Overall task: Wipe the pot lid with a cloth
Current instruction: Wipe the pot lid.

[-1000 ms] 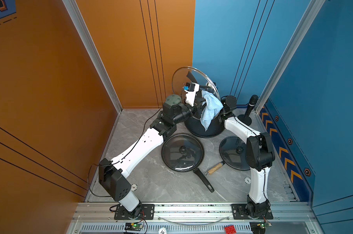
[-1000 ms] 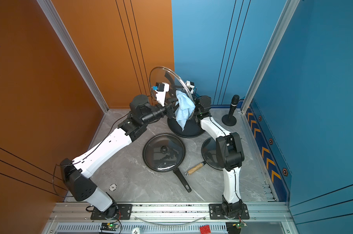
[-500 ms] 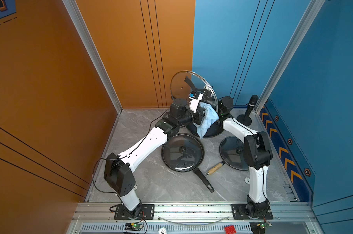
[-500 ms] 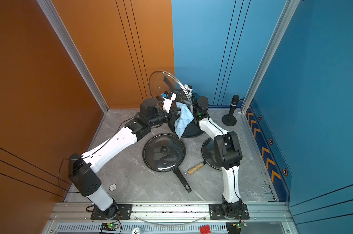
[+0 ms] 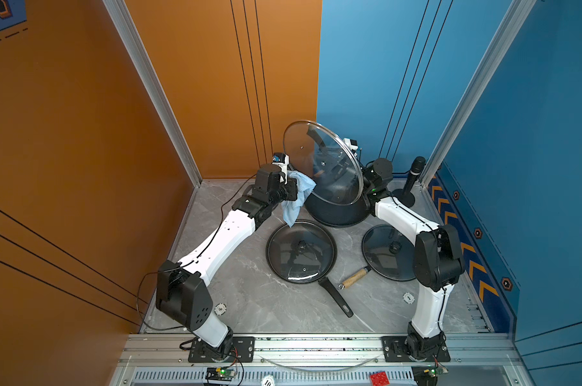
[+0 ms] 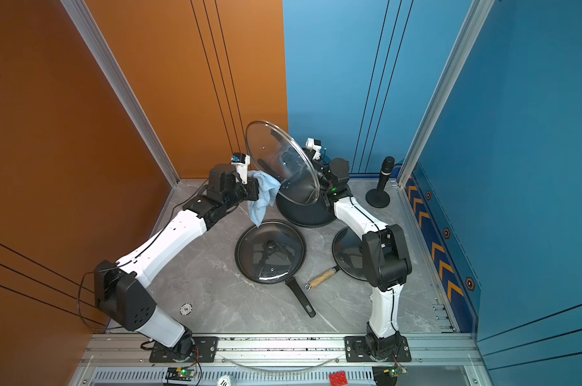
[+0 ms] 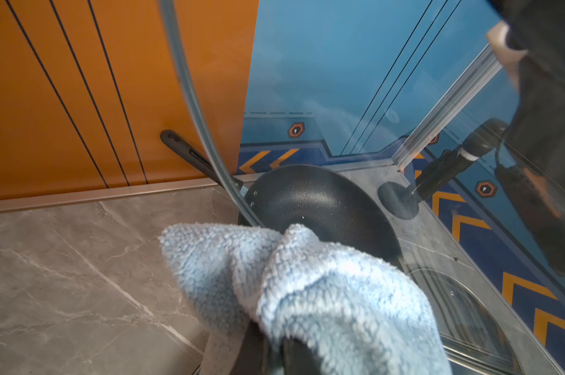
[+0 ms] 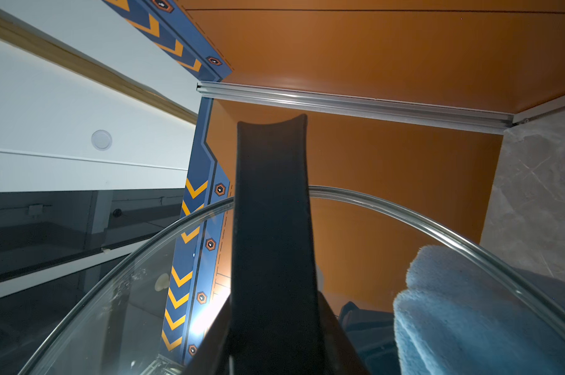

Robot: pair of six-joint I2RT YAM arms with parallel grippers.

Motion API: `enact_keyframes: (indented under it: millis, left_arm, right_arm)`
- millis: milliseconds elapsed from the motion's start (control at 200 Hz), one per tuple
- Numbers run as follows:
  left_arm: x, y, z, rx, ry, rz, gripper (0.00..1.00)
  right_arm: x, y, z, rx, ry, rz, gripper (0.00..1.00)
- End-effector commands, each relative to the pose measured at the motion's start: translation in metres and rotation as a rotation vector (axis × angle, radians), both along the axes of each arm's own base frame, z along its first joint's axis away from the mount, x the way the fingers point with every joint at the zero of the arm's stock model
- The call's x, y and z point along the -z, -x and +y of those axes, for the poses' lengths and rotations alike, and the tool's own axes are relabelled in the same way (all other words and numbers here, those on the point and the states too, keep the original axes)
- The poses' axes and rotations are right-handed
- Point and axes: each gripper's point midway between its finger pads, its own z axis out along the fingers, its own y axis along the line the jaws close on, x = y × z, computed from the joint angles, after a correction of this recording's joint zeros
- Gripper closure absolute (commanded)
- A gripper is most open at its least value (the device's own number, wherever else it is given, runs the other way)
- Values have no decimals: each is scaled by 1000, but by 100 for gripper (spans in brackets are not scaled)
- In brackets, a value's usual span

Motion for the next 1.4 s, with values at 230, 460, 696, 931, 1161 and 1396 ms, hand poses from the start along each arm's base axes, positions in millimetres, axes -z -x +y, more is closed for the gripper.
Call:
enact_keyframes:
  millis: [230, 460, 696, 931, 1161, 1396]
  left_arm:
    - [-123, 59, -71, 286, 132, -321, 100]
    - [-141, 66, -102, 397, 241, -370, 100]
    - [-99, 23, -83, 243, 226, -279, 100]
    - [-27, -27, -13, -37, 143, -157, 100]
    - [3, -47, 58, -263, 107, -98, 100]
    - [-67, -10, 37, -138, 119, -236, 100]
  right_arm:
    - [-57, 17, -4, -21, -108, -179, 96]
    - [-46, 9, 11, -62, -156, -149, 95]
    - [-47, 14, 19, -86, -183, -153, 96]
    - [-64, 23, 12, -101, -223, -179, 96]
    - [-65, 26, 9, -96, -229, -186, 96]
    - [-49, 13, 9, -87, -209, -145, 96]
